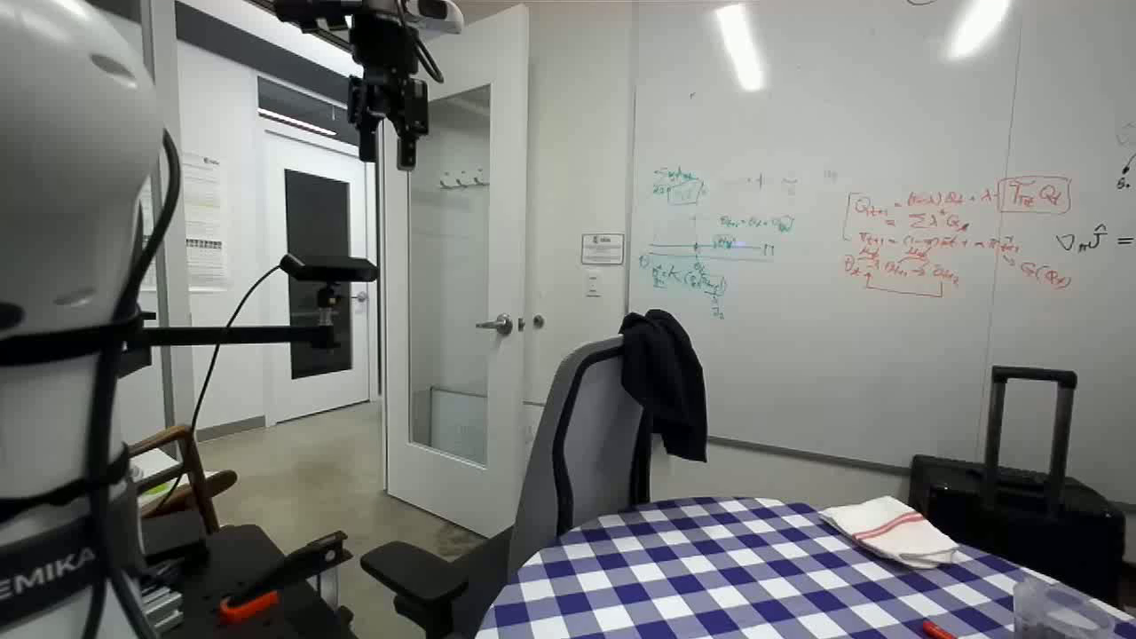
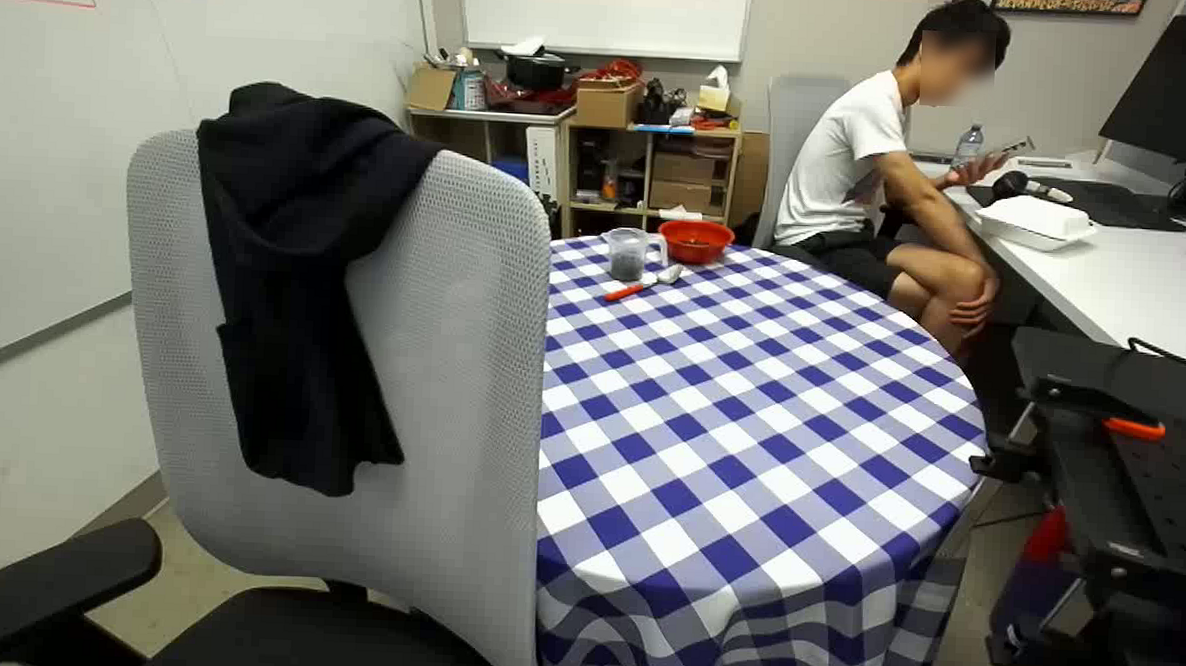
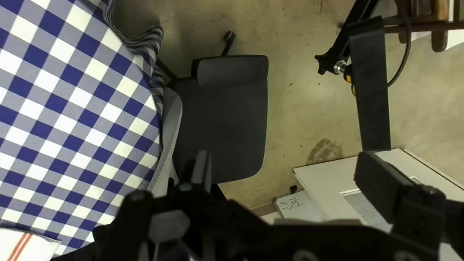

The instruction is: Pick up the cloth and put it on the table

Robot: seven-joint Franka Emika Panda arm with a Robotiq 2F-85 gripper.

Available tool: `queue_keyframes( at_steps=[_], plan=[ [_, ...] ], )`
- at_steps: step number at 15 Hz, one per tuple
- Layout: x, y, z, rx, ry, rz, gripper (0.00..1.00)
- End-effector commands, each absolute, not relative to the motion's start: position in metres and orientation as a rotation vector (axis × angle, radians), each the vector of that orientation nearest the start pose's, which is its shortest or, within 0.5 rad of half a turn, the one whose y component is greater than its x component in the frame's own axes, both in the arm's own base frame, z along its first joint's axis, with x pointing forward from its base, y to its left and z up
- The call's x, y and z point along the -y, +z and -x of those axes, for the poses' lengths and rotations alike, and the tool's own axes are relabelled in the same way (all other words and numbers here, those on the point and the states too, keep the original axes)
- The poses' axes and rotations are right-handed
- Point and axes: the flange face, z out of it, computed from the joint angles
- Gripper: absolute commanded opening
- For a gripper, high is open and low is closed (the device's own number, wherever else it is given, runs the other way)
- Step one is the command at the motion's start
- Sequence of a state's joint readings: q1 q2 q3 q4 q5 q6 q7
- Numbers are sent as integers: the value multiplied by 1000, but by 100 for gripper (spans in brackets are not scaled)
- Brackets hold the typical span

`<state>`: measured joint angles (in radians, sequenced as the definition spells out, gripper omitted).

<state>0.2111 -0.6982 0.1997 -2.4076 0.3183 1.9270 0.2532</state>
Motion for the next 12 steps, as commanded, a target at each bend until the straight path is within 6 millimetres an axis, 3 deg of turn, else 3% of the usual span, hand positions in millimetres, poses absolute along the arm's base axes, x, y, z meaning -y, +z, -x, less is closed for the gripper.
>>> queue_keyframes(
  at_steps=[1,5,9,12],
  plan=[
    [-178,568,-321,66,-211,2897,100],
    [-178,551,-358,90,-221,3002,100],
    [-180,520,-407,200,-196,3152,100],
    [-187,508,-445,292,-269,3208,100]
  ],
)
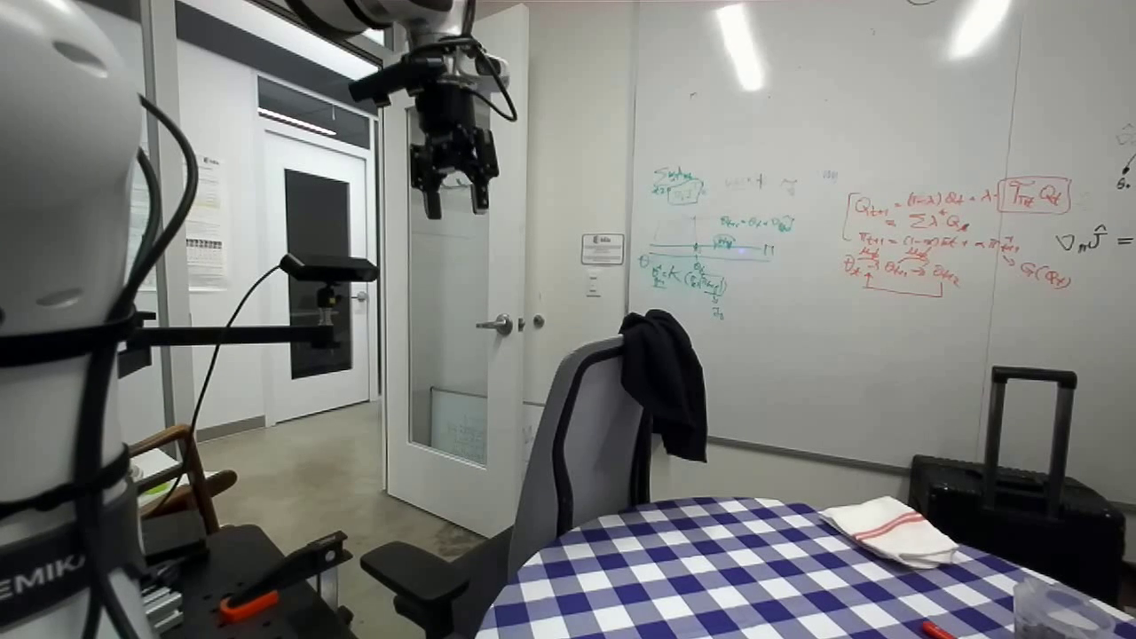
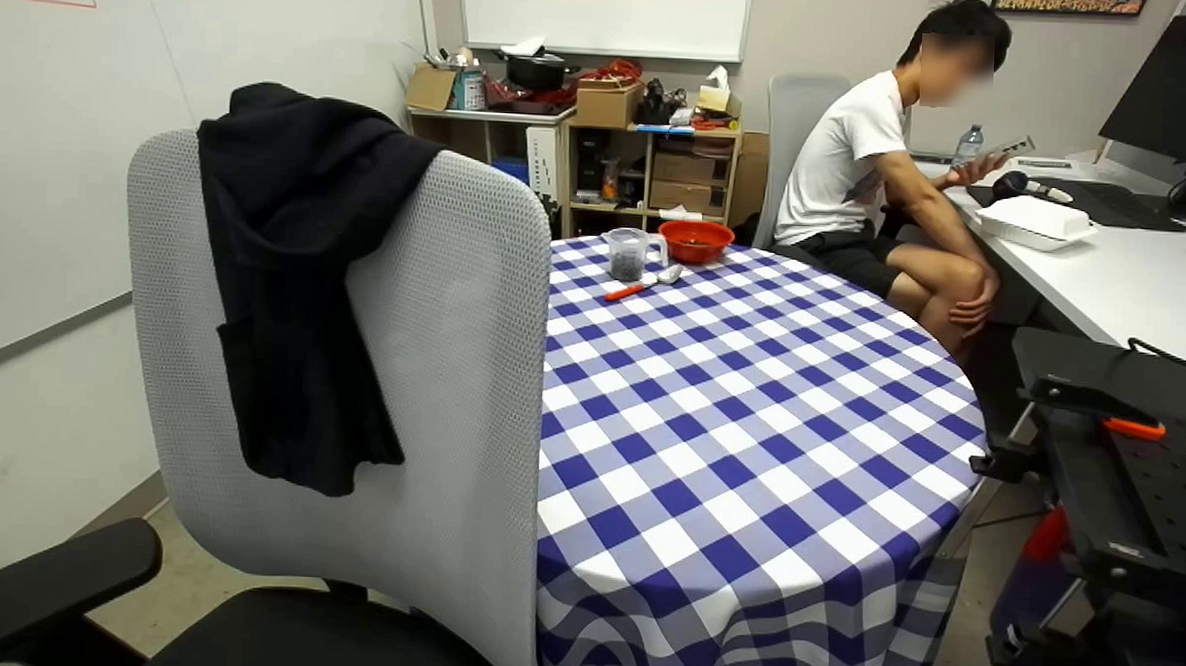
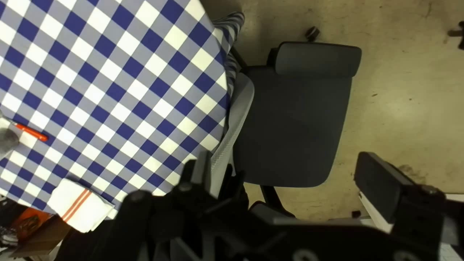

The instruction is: Pick up the cloth and put it on the table

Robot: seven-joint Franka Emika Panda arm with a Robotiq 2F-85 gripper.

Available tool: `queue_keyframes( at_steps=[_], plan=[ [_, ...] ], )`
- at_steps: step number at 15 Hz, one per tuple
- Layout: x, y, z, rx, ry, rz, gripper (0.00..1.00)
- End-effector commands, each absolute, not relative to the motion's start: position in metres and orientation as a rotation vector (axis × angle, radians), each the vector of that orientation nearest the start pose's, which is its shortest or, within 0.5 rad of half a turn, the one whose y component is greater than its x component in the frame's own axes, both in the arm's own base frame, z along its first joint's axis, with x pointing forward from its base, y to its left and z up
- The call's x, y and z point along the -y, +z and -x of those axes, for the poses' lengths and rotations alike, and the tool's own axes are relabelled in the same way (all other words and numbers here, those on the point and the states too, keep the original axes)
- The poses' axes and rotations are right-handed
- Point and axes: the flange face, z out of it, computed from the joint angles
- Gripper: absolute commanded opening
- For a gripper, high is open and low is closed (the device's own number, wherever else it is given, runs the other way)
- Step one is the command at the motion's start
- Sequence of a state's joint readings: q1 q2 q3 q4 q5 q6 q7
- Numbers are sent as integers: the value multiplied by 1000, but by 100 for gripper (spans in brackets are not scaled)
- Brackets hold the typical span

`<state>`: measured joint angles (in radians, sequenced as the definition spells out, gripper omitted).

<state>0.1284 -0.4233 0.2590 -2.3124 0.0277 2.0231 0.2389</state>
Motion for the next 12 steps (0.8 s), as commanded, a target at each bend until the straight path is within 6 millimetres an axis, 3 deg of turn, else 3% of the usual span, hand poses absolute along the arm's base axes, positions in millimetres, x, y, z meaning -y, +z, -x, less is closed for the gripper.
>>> queue_keyframes(
  at_steps=[1,5,12],
  plan=[
    [-188,507,-458,312,-310,3212,100],
    [-191,501,-502,349,-530,3193,100],
    [-182,455,-576,512,-699,3135,100]
  ],
)
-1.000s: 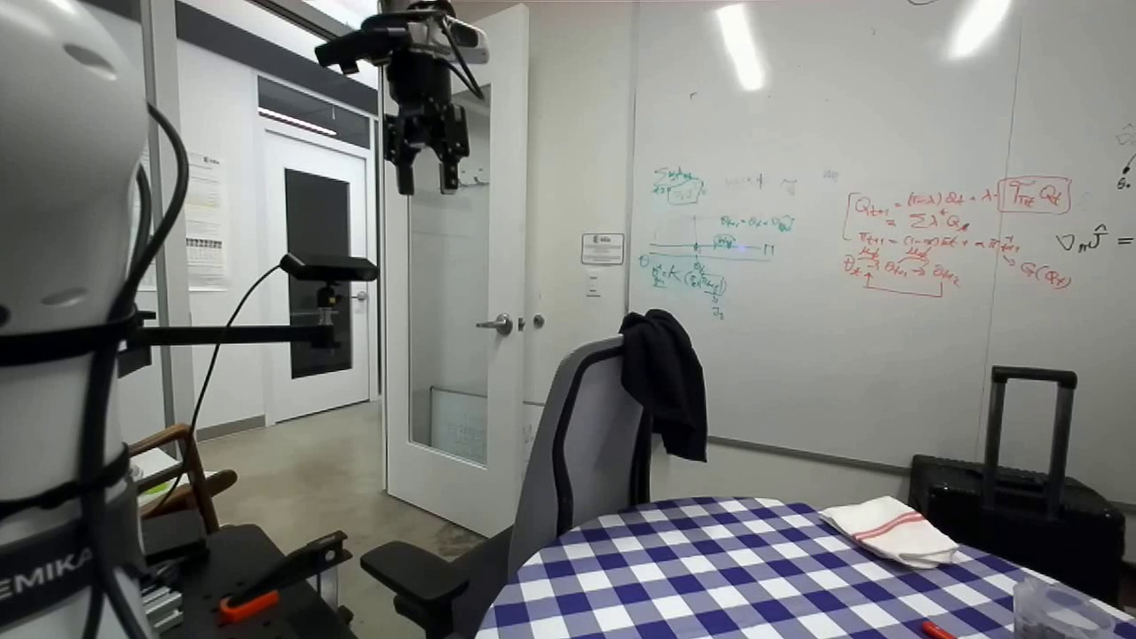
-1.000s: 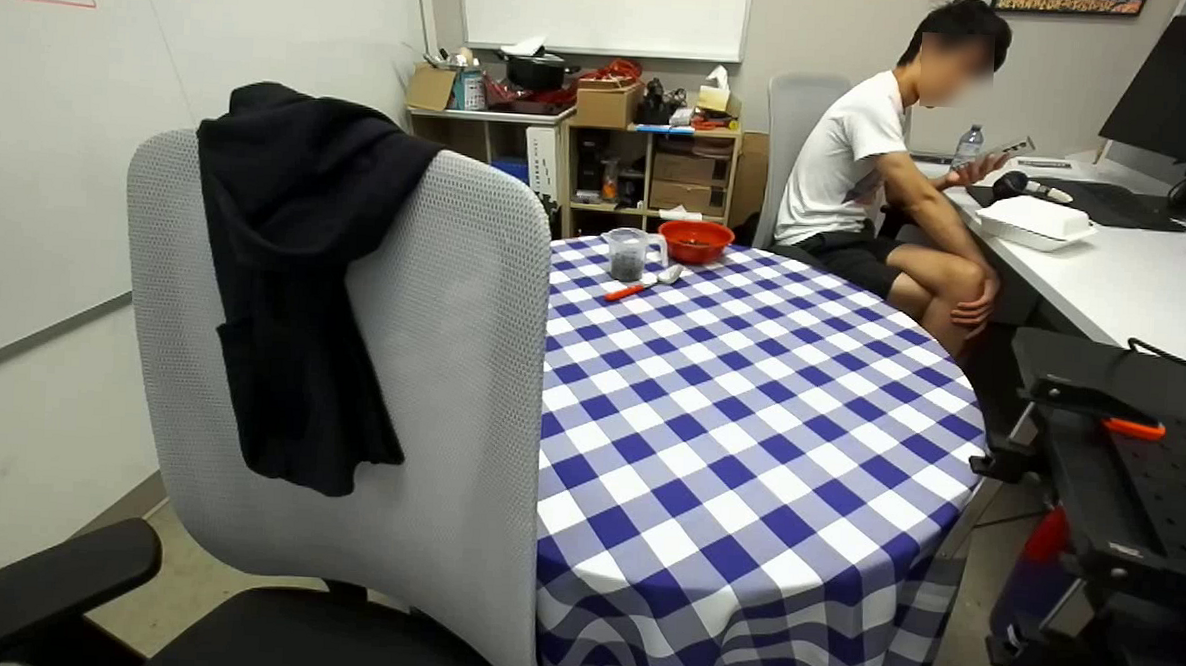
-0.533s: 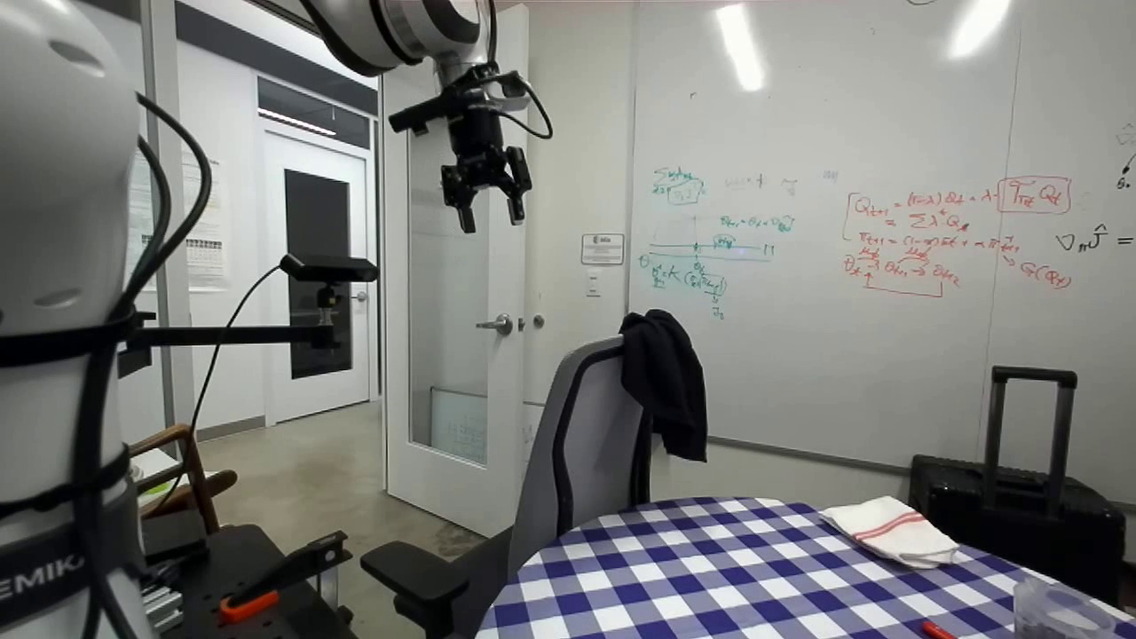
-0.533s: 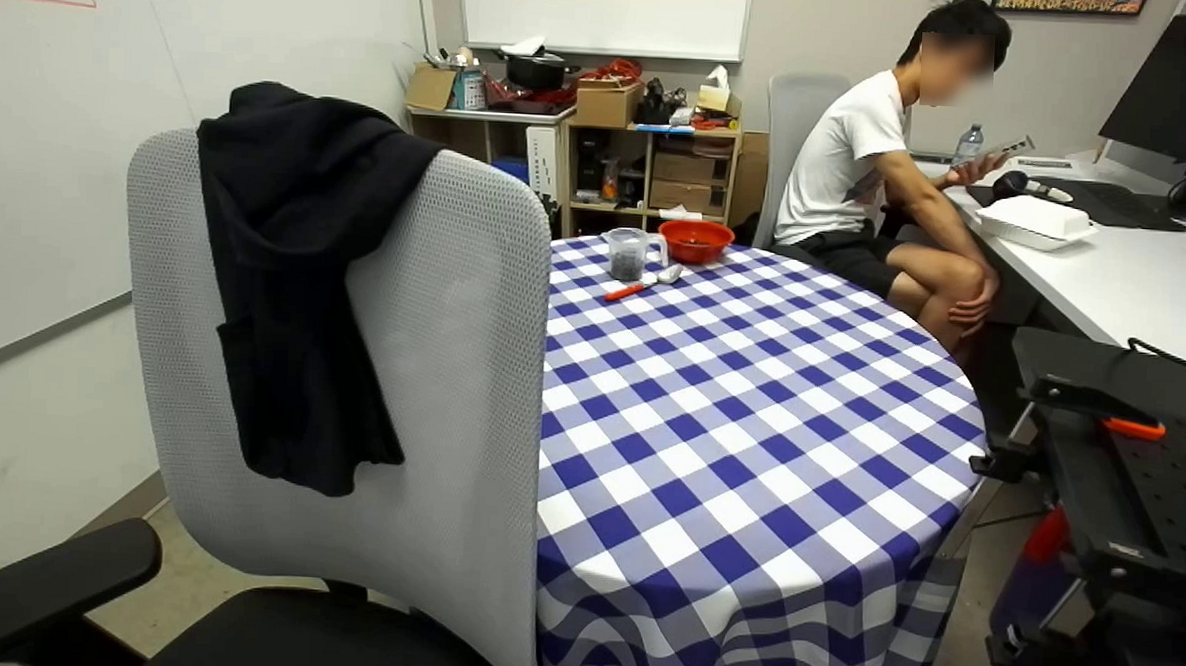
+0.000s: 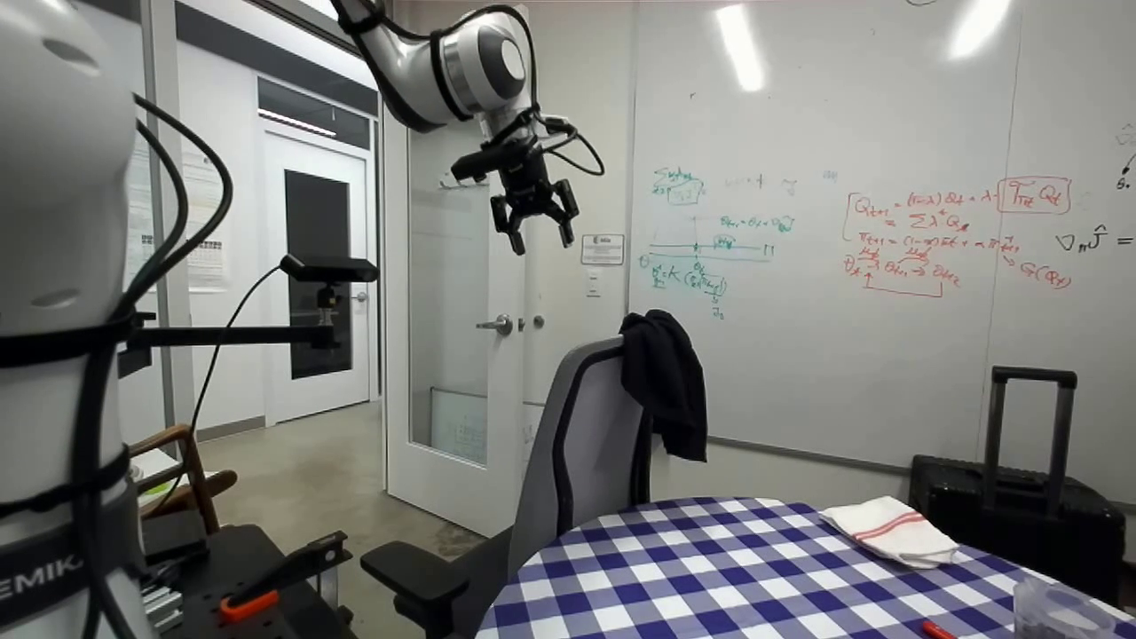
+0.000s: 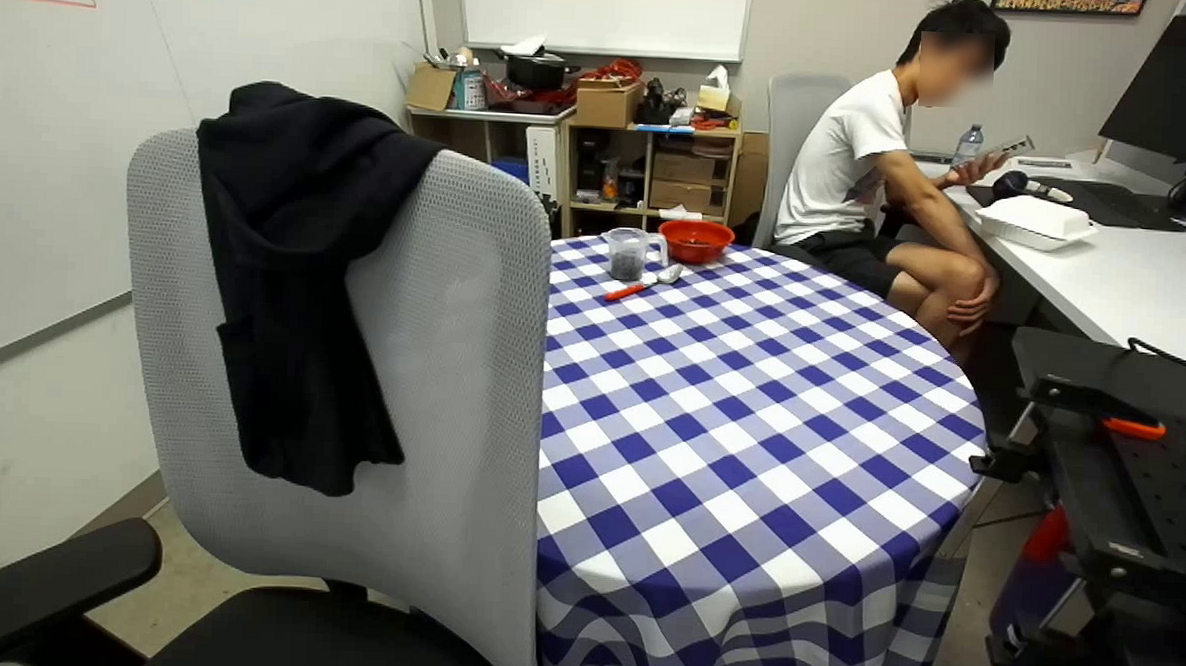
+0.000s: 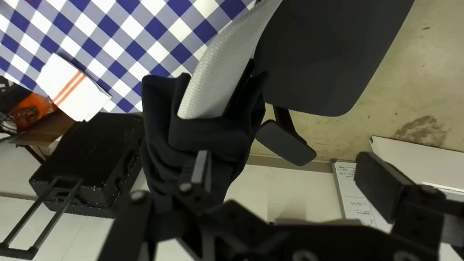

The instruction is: Pick up the cloth and put it on the table

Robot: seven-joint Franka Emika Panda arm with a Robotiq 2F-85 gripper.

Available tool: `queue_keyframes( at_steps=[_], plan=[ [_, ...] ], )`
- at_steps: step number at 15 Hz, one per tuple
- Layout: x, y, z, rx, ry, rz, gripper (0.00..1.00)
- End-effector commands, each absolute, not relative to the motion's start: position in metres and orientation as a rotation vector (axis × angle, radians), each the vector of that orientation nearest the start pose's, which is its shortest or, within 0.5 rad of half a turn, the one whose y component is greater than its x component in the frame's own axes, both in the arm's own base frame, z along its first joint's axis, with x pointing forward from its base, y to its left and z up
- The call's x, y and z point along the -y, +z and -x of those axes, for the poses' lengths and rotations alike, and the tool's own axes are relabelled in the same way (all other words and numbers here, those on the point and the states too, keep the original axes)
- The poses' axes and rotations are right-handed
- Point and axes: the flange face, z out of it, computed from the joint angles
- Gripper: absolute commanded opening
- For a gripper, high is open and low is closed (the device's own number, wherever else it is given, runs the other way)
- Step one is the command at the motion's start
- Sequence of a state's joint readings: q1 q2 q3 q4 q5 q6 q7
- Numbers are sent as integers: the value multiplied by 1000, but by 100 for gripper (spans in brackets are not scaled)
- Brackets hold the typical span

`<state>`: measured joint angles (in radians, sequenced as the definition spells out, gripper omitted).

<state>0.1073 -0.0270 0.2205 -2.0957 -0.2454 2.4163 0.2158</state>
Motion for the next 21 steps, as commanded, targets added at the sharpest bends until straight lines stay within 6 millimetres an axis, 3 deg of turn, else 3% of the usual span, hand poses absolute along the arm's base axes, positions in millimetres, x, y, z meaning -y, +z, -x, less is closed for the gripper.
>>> queue_keyframes(
  at_steps=[1,6,14,21],
  plan=[
    [-180,448,-588,542,-729,3138,100],
    [-169,413,-640,711,-854,3189,100],
    [-181,359,-685,898,-787,3166,100],
    [-174,346,-722,1015,-847,3190,100]
  ],
)
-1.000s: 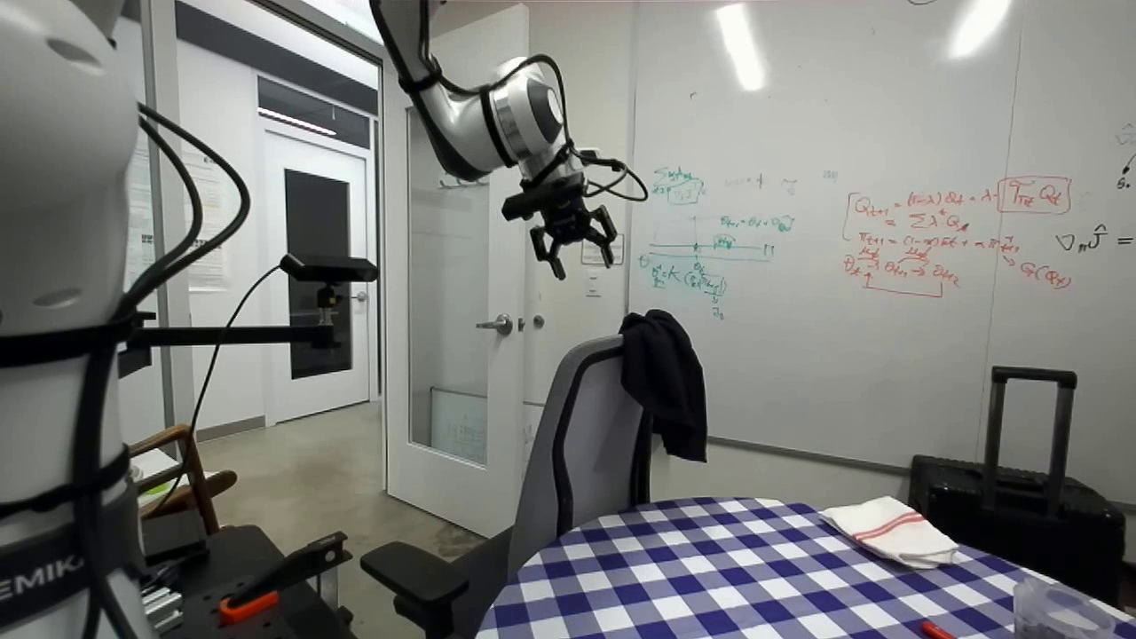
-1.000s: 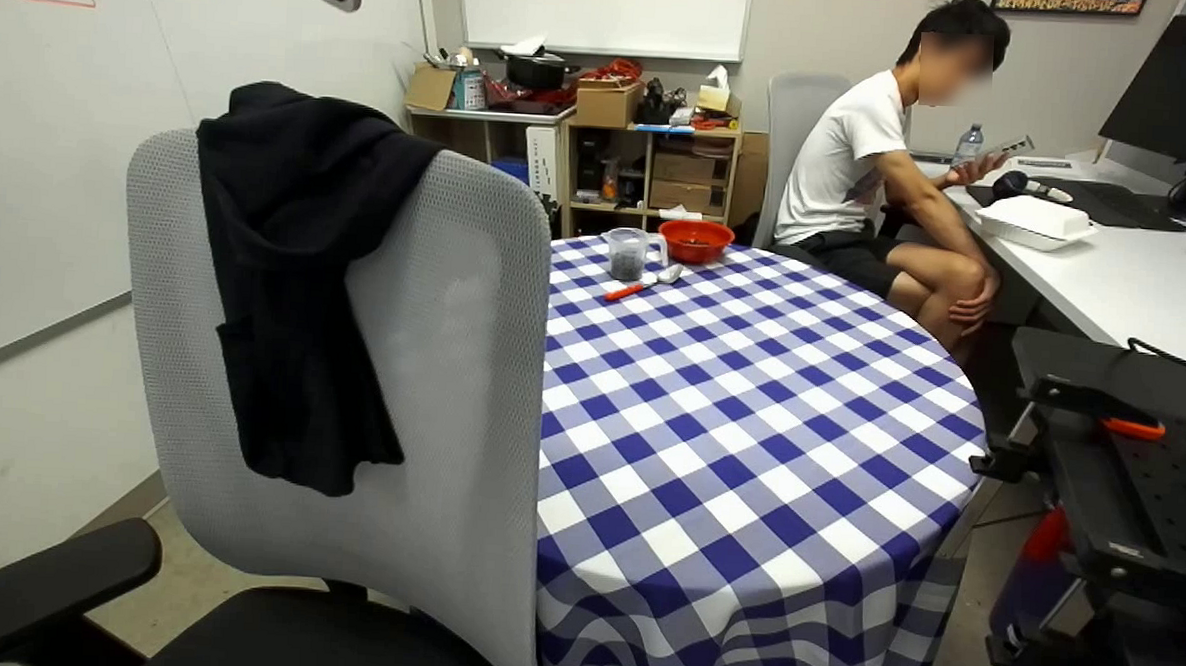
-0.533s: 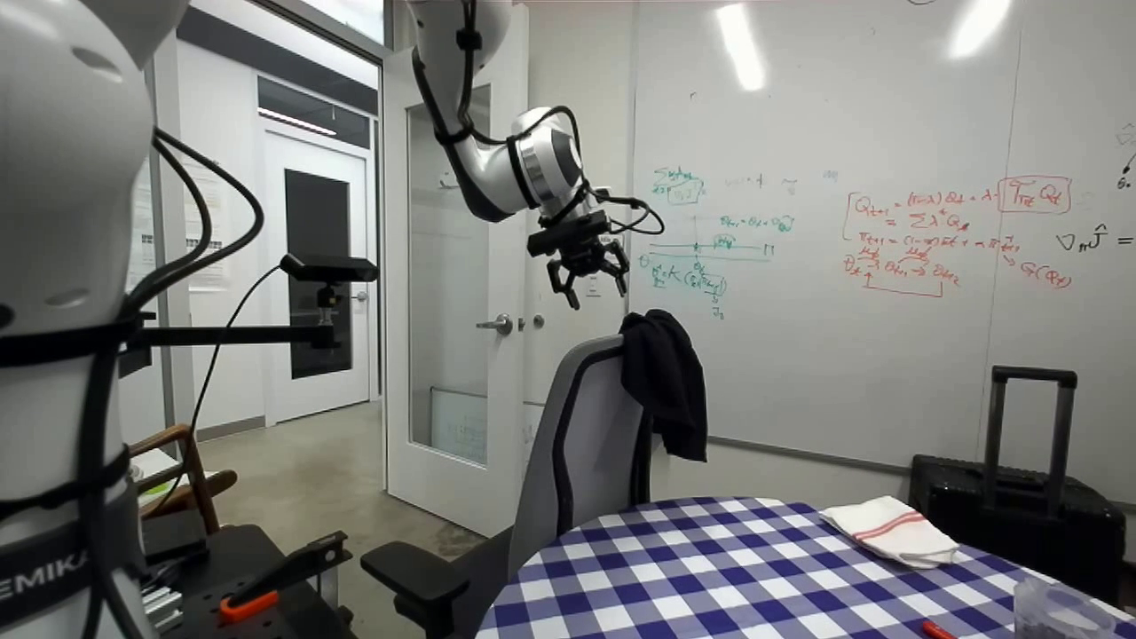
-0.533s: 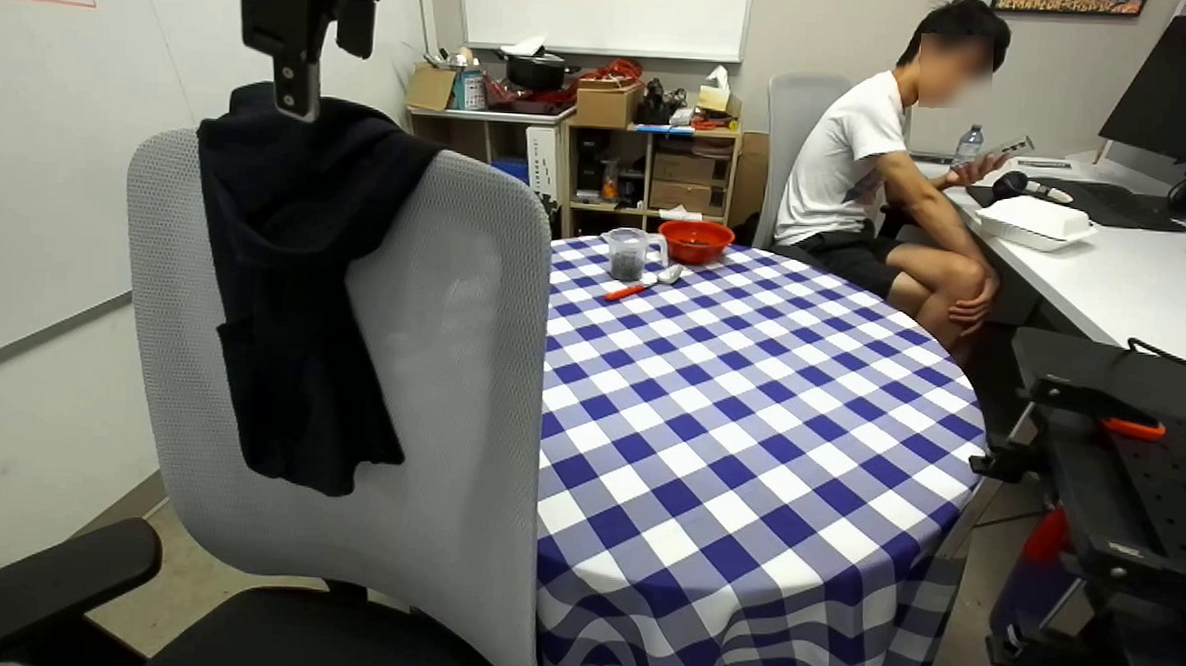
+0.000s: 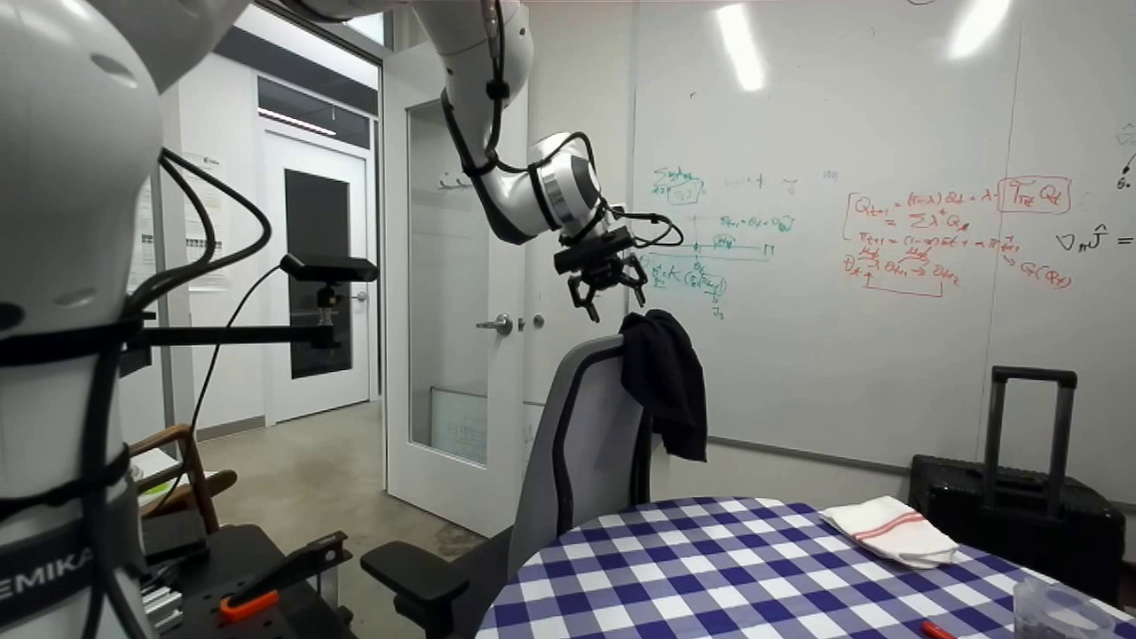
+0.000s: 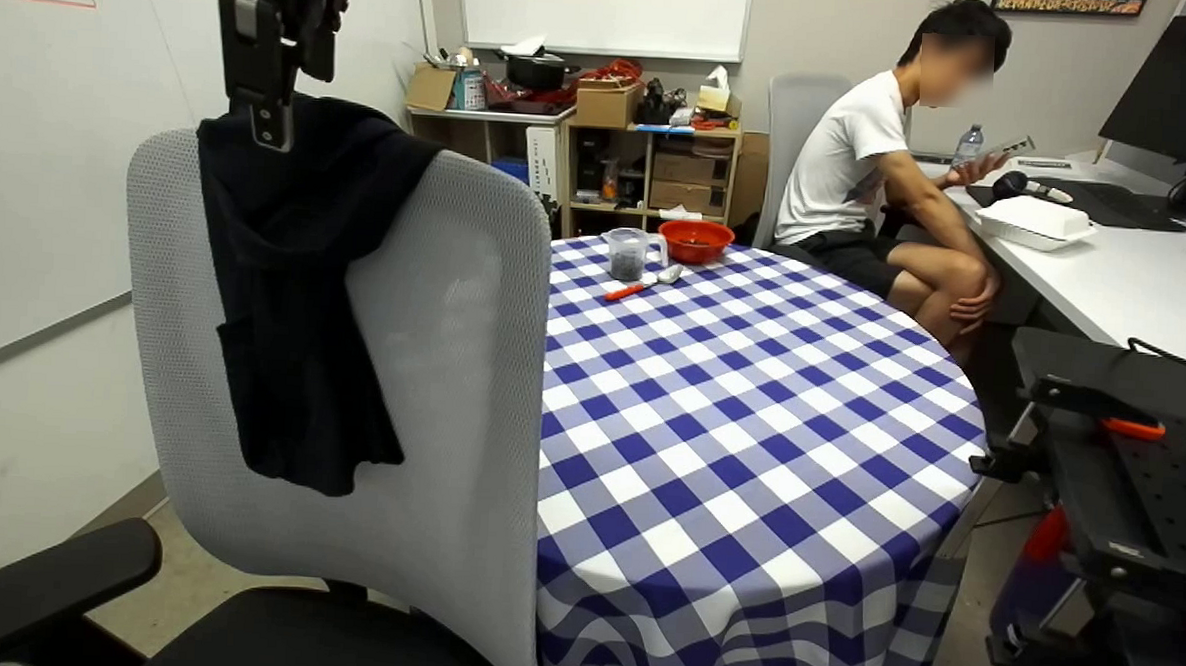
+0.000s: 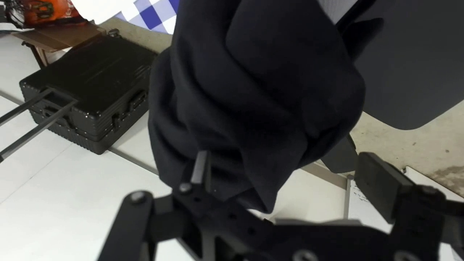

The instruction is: Pick up the cloth and put it on the table

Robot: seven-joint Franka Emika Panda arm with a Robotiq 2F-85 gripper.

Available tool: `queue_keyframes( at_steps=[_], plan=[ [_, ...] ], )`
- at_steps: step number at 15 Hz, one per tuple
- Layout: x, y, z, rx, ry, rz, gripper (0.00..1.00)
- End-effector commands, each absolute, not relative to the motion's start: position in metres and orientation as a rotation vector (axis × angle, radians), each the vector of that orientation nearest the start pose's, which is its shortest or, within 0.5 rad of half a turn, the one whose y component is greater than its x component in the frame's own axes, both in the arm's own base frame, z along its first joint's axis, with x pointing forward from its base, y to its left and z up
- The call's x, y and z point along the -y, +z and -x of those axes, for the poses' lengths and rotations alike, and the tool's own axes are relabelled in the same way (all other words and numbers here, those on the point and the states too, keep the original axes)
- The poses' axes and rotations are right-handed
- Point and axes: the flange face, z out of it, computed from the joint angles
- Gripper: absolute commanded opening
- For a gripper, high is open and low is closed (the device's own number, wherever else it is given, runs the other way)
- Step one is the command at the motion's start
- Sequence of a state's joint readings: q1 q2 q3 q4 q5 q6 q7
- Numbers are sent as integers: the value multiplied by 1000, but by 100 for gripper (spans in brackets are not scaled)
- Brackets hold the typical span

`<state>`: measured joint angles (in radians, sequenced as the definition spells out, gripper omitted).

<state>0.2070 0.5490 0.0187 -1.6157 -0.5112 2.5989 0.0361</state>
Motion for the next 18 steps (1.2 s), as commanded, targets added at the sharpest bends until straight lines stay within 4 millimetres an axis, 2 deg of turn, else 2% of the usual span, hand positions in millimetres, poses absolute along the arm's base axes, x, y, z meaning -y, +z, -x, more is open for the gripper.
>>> queue_keyframes(
  at_steps=[1,2,4,8,10,13,15,16,18],
  plan=[
    [-175,342,-726,1026,-846,3189,100],
    [-175,339,-729,1030,-841,3185,100],
    [-177,334,-733,1038,-832,3175,72],
    [-181,332,-734,1031,-841,3176,44],
    [-180,339,-731,999,-859,3195,28],
    [-174,365,-722,898,-900,3204,5],
    [-163,392,-713,770,-946,3210,0],
    [-158,405,-709,684,-977,3219,0],
    [-132,430,-703,483,-1028,3252,3]
  ],
)
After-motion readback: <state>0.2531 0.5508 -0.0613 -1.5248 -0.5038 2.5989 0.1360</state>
